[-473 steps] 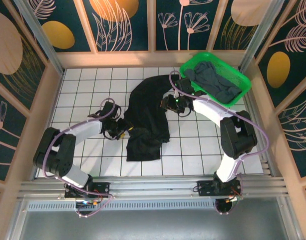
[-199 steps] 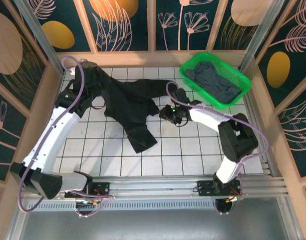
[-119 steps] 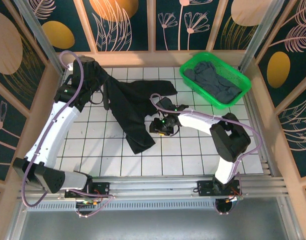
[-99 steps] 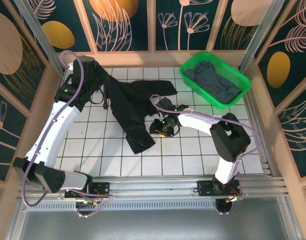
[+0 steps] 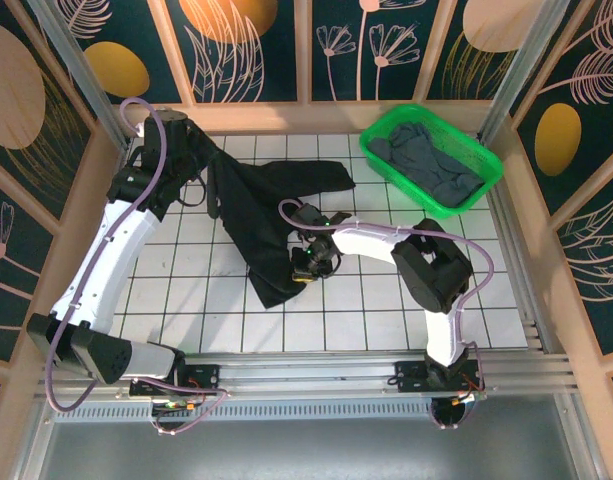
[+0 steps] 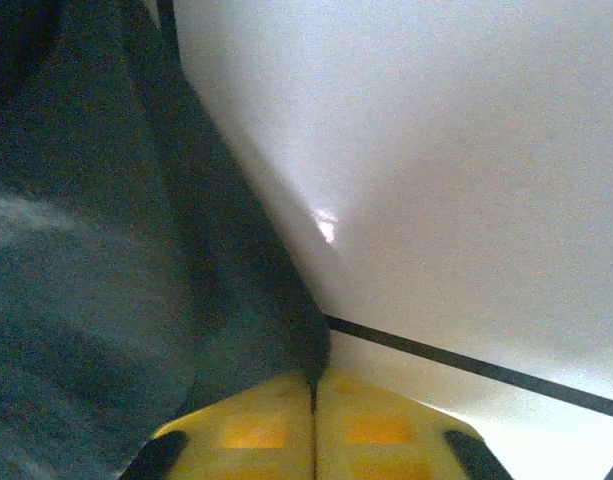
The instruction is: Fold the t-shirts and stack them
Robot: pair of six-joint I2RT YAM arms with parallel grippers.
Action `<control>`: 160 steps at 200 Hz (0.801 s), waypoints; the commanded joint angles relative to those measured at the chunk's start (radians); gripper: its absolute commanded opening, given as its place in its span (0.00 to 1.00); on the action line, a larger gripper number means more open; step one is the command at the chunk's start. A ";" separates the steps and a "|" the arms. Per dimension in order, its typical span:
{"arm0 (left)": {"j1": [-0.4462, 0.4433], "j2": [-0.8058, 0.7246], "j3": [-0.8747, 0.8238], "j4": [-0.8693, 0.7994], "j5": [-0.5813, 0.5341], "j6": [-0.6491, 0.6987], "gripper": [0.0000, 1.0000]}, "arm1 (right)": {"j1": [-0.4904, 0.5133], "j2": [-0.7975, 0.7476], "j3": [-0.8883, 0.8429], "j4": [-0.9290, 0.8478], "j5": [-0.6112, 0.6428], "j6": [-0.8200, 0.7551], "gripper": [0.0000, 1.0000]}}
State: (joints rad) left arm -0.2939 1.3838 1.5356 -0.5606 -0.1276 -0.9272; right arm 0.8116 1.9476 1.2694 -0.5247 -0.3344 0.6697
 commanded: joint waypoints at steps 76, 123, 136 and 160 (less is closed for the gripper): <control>0.014 0.078 0.057 0.068 0.095 -0.016 0.00 | -0.257 -0.279 0.112 -0.279 0.390 -0.076 0.00; 0.013 0.045 0.014 0.001 -0.013 -0.007 0.00 | -0.145 -0.237 0.294 -0.439 0.448 -0.111 0.00; 0.014 0.020 -0.009 -0.040 -0.062 0.000 0.00 | -0.095 -0.206 0.255 -0.414 0.374 -0.099 0.00; 0.014 -0.019 -0.089 -0.106 -0.092 -0.002 0.00 | -0.029 -0.106 0.192 -0.353 0.214 -0.107 0.00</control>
State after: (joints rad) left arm -0.2878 1.4258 1.5139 -0.5816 -0.1425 -0.9356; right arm 0.7303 1.7294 1.5204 -0.8490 0.0227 0.5812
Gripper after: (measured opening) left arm 0.042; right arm 0.043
